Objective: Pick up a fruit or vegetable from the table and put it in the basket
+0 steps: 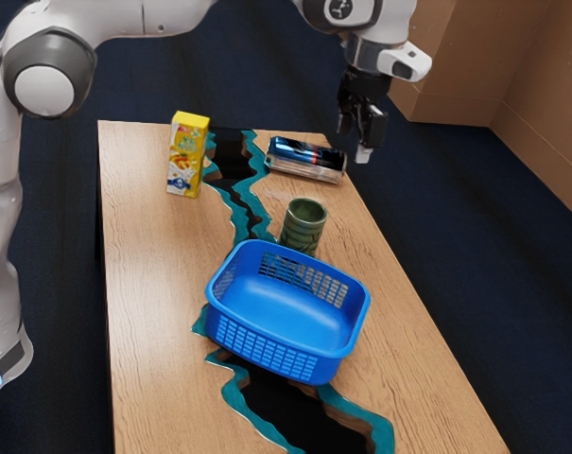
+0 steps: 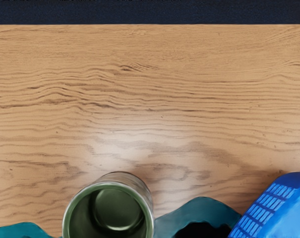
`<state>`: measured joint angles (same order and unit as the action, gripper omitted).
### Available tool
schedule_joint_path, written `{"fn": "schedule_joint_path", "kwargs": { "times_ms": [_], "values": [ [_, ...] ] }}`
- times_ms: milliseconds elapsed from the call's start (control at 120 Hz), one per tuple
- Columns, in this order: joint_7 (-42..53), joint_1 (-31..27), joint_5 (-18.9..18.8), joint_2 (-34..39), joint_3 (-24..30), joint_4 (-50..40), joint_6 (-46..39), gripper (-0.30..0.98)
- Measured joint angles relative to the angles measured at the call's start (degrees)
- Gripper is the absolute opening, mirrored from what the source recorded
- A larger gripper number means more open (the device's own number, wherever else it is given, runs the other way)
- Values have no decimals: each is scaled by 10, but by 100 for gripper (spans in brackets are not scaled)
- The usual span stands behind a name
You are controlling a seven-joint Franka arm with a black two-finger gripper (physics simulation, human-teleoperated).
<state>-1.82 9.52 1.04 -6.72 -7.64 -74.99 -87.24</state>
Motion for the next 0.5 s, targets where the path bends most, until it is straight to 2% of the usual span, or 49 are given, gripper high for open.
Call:
{"fn": "schedule_joint_path", "kwargs": {
  "times_ms": [275,500],
  "values": [
    [-28,1,4,-2,-2,15,10,69],
    [-238,-4,4,-21,-6,20,-1,69]
  ]
}}
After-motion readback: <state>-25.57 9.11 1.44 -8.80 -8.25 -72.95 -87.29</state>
